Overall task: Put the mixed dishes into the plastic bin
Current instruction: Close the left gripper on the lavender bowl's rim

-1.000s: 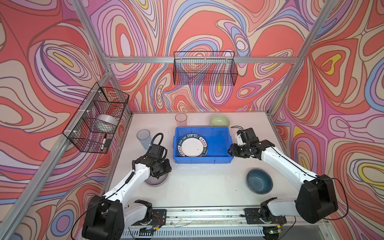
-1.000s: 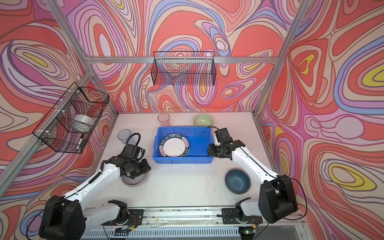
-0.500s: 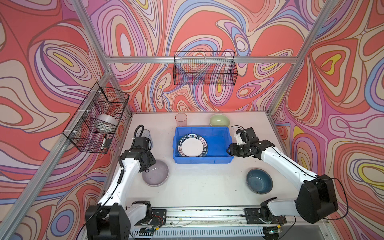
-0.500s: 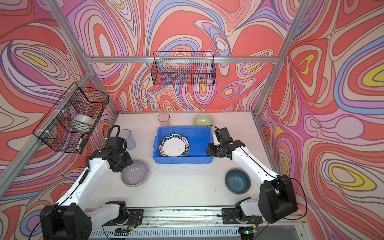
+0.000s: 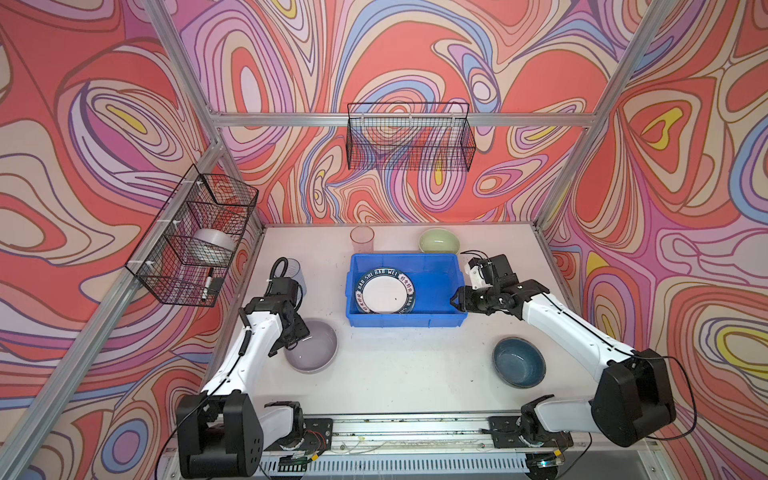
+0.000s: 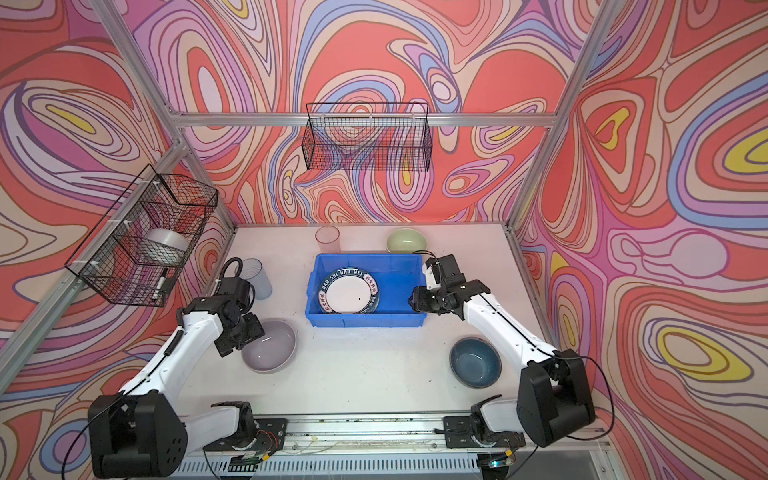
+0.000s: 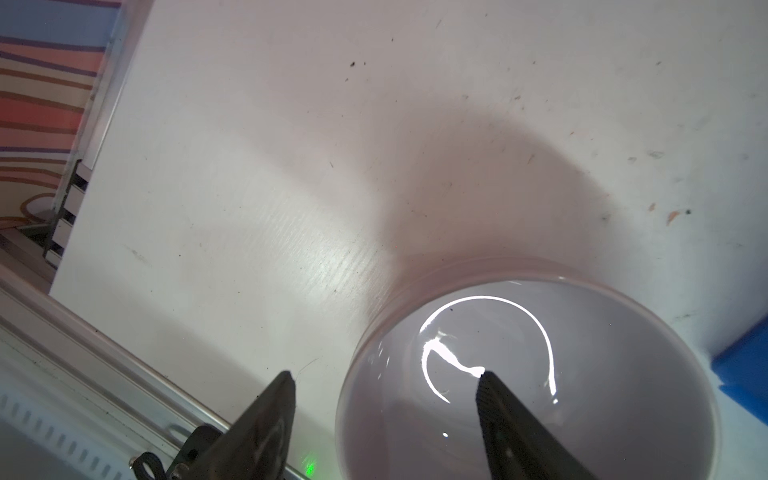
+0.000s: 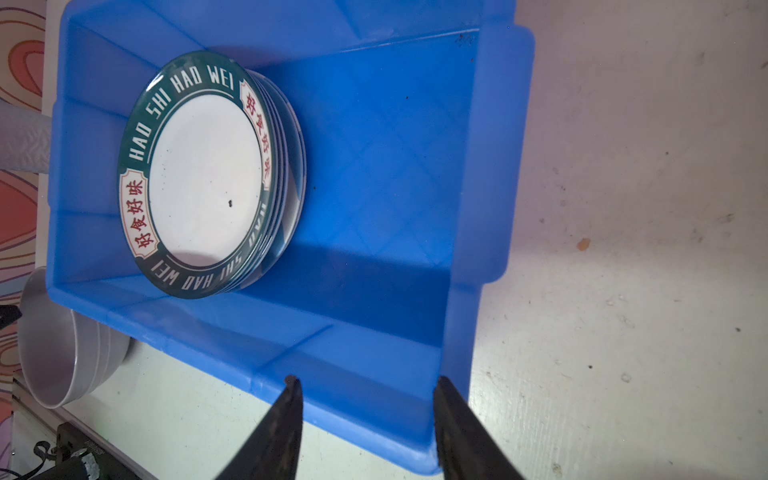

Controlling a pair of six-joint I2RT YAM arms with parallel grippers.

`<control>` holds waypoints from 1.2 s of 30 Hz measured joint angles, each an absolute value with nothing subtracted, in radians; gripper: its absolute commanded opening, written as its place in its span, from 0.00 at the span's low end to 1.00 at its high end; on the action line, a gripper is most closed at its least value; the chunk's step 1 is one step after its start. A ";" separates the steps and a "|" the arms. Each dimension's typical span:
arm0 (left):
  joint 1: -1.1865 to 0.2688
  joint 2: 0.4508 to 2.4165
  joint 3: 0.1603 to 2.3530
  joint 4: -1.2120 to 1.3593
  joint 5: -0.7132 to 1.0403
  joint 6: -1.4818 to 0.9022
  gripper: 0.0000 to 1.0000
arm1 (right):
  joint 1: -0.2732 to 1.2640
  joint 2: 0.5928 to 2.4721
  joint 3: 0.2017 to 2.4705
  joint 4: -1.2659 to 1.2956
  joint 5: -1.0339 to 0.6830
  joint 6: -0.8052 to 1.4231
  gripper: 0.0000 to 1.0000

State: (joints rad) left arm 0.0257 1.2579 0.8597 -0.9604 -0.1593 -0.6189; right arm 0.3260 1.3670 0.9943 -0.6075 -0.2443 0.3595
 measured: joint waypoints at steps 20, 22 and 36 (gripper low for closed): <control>0.026 1.373 0.842 -0.953 0.018 -0.605 0.22 | 0.326 1.373 0.994 -0.567 -0.270 0.353 0.52; 0.026 1.373 0.838 -0.942 0.035 -0.606 0.21 | 0.326 1.373 0.995 -0.572 -0.266 0.350 0.52; 0.027 1.376 0.850 -0.923 0.043 -0.595 0.06 | 0.326 1.373 1.017 -0.621 -0.226 0.336 0.52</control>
State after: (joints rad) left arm 0.0273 1.3762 0.8505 -0.9226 0.0425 -0.5949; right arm 0.3260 1.3731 1.0168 -0.6212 -0.2260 0.3359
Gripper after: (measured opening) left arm 0.116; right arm 0.524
